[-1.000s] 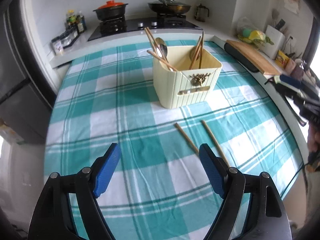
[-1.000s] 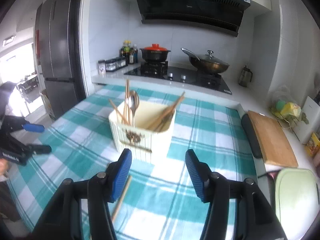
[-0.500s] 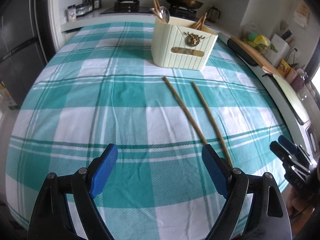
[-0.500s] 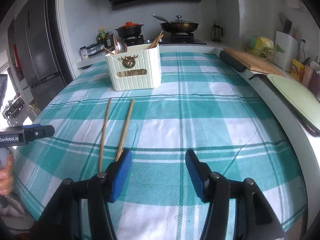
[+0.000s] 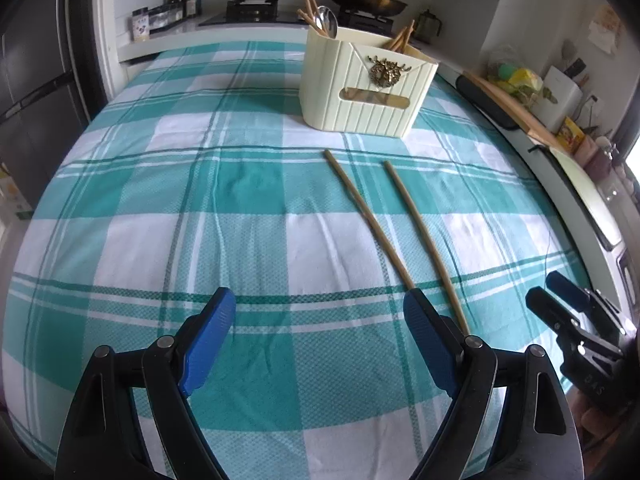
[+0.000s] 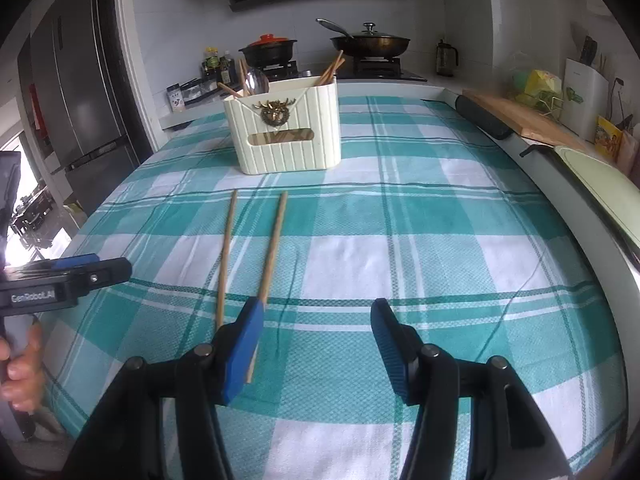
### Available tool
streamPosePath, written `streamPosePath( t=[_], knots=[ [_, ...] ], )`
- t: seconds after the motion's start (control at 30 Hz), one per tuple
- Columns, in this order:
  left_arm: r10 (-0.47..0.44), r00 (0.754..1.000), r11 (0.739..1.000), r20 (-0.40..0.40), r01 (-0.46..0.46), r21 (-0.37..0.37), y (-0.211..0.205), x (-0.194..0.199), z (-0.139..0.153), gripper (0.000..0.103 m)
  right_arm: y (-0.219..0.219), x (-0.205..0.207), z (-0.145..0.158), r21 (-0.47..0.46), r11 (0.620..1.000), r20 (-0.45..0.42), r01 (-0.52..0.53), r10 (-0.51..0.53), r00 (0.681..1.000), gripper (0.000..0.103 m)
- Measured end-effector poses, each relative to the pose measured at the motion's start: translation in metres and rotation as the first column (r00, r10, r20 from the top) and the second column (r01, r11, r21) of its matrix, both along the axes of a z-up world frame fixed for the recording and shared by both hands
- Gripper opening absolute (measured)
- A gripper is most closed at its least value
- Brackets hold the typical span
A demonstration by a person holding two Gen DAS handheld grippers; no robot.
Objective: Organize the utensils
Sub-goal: 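Move both open grippers back over the two chopsticks on the cloth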
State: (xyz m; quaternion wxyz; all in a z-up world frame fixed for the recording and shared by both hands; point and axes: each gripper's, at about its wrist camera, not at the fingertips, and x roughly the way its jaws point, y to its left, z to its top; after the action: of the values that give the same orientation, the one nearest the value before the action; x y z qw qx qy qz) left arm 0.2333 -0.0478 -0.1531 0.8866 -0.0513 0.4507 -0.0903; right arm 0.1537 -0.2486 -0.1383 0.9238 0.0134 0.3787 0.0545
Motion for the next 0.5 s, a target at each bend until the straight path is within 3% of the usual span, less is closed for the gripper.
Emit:
streamPosePath(
  t=[0.13,0.5],
  knots=[
    [0.013,1.0,1.0,-0.009,-0.013,-0.009,0.0,0.002,-0.005,0.087,0.001,-0.003,-0.006,-0.03,1.0,-0.019,-0.009,0.008,1.0,0.057],
    [0.036,0.999,0.999,-0.033,-0.036,0.009,0.005,0.004,-0.013,0.087,-0.005,0.004,-0.015,0.008,1.0,-0.056,0.018,-0.018,0.998,0.057]
  ],
)
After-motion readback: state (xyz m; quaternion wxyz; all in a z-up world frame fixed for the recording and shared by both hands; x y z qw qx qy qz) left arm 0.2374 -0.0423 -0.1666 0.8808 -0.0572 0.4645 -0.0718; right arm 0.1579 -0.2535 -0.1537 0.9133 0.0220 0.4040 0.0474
